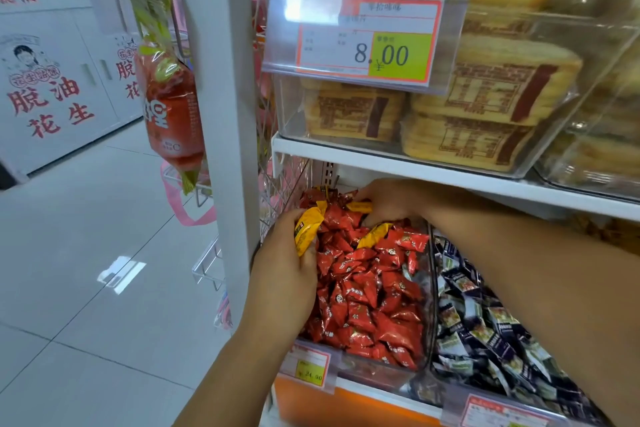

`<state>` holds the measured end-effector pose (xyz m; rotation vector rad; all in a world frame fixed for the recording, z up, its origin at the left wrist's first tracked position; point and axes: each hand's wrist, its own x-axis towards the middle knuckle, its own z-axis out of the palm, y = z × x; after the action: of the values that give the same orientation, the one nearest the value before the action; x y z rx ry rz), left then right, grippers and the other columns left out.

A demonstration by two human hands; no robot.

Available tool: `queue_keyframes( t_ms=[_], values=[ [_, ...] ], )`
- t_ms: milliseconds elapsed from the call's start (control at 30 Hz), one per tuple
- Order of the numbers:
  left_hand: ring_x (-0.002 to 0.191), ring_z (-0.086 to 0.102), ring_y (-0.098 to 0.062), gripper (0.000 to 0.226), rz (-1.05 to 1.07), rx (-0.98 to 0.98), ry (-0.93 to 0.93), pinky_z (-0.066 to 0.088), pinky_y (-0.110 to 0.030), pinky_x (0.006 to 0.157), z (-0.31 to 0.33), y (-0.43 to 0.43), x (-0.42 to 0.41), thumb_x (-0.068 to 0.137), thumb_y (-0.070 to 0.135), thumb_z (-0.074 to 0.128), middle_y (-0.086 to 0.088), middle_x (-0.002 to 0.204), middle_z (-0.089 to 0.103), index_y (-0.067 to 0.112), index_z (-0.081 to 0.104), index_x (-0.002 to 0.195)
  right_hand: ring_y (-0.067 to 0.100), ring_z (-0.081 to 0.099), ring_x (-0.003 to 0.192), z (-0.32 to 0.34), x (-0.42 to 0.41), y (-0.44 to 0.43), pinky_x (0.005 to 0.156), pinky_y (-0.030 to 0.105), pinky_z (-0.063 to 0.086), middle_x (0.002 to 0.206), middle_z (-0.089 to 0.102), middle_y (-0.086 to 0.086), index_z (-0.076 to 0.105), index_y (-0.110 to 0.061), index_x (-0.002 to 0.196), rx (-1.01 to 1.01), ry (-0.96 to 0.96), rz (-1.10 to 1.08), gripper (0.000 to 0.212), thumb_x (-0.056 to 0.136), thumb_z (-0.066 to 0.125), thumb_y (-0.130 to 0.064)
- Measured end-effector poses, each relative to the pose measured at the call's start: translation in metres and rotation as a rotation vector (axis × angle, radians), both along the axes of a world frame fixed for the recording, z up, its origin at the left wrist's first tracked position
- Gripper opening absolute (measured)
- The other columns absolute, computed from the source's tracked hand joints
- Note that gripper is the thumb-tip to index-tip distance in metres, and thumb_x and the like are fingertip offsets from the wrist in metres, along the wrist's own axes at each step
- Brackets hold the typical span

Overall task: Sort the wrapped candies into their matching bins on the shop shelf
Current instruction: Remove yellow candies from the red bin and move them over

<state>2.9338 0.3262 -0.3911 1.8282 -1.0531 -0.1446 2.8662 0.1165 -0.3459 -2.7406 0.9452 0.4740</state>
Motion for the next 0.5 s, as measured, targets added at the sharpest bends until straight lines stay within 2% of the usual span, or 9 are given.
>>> queue_keyframes(
  t_ms=[100,167,200,233,267,333,400,467,500],
  values=[
    [0.088,0.053,-0.002,0.031,-0.002,-0.018,0.012,0.035,0.0,0.073,0.001,0.0,0.0,0.097,0.017,0.052,0.015,0.102,0.06,0.027,0.053,0.126,0.026,0.041,0.13,-0.006,0.003,0.007,0.097,0.027,0.035,0.146,0.041,0.008,0.038,-0.017,0.145,-0.027,0.028,-0.014,0.061,0.09,0.062,-0.028],
    [0.089,0.056,-0.005,0.031,-0.006,-0.026,0.023,0.039,-0.011,0.075,0.002,-0.001,0.001,0.097,0.018,0.051,0.014,0.103,0.062,0.028,0.053,0.126,0.022,0.051,0.112,-0.005,-0.001,-0.001,0.083,0.021,0.036,0.126,0.053,0.006,0.052,-0.011,0.132,0.031,-0.111,-0.063,0.048,0.089,0.065,-0.027],
    [0.087,0.057,-0.006,0.031,-0.005,-0.027,0.028,0.04,-0.014,0.074,0.003,-0.001,0.001,0.097,0.018,0.051,0.013,0.102,0.062,0.028,0.053,0.126,0.018,0.052,0.092,-0.003,-0.005,-0.004,0.072,0.017,0.034,0.104,0.055,0.004,0.06,-0.009,0.109,0.071,-0.202,-0.082,0.027,0.088,0.067,-0.024],
    [0.085,0.057,-0.006,0.03,-0.006,-0.028,0.034,0.04,-0.014,0.073,0.003,-0.002,0.001,0.097,0.018,0.051,0.013,0.101,0.062,0.028,0.053,0.126,0.016,0.048,0.078,0.001,-0.01,-0.007,0.065,0.018,0.032,0.087,0.051,0.005,0.058,-0.009,0.089,0.144,-0.27,-0.099,0.013,0.089,0.066,-0.02],
    [0.085,0.056,-0.006,0.03,-0.008,-0.026,0.038,0.039,-0.014,0.073,0.004,-0.002,0.001,0.097,0.018,0.051,0.012,0.101,0.062,0.028,0.052,0.126,0.02,0.046,0.075,0.005,-0.014,-0.009,0.063,0.019,0.035,0.082,0.048,0.009,0.057,-0.005,0.083,0.219,-0.289,-0.132,0.013,0.09,0.063,-0.015],
    [0.086,0.057,-0.009,0.031,-0.008,-0.023,0.042,0.04,-0.018,0.075,0.004,-0.002,0.0,0.098,0.019,0.051,0.011,0.103,0.062,0.028,0.052,0.127,0.03,0.053,0.094,0.017,-0.027,0.0,0.076,0.021,0.047,0.103,0.055,0.021,0.055,0.012,0.113,0.296,-0.226,-0.173,0.027,0.094,0.056,-0.007],
    [0.087,0.058,-0.01,0.032,-0.009,-0.025,0.044,0.04,-0.02,0.075,0.005,-0.002,0.0,0.098,0.019,0.05,0.011,0.103,0.063,0.027,0.051,0.128,0.032,0.055,0.106,0.027,-0.037,0.011,0.085,0.028,0.048,0.118,0.056,0.019,0.051,0.001,0.125,0.242,-0.148,-0.122,0.037,0.09,0.059,-0.004],
    [0.084,0.057,-0.008,0.031,-0.017,-0.028,0.042,0.039,-0.015,0.07,0.006,-0.002,-0.002,0.097,0.018,0.05,0.011,0.101,0.062,0.028,0.051,0.127,0.019,0.058,0.09,0.031,-0.042,0.023,0.069,0.022,0.044,0.106,0.059,0.007,0.055,-0.013,0.119,0.139,-0.057,-0.022,0.037,0.084,0.067,-0.009],
    [0.081,0.056,-0.007,0.031,-0.022,-0.028,0.042,0.037,-0.01,0.067,0.006,-0.002,-0.003,0.097,0.017,0.05,0.012,0.098,0.061,0.028,0.051,0.126,0.017,0.057,0.093,0.03,-0.042,0.028,0.068,0.02,0.041,0.111,0.06,0.005,0.053,-0.015,0.127,0.083,0.003,0.012,0.047,0.083,0.069,-0.015]
  ],
)
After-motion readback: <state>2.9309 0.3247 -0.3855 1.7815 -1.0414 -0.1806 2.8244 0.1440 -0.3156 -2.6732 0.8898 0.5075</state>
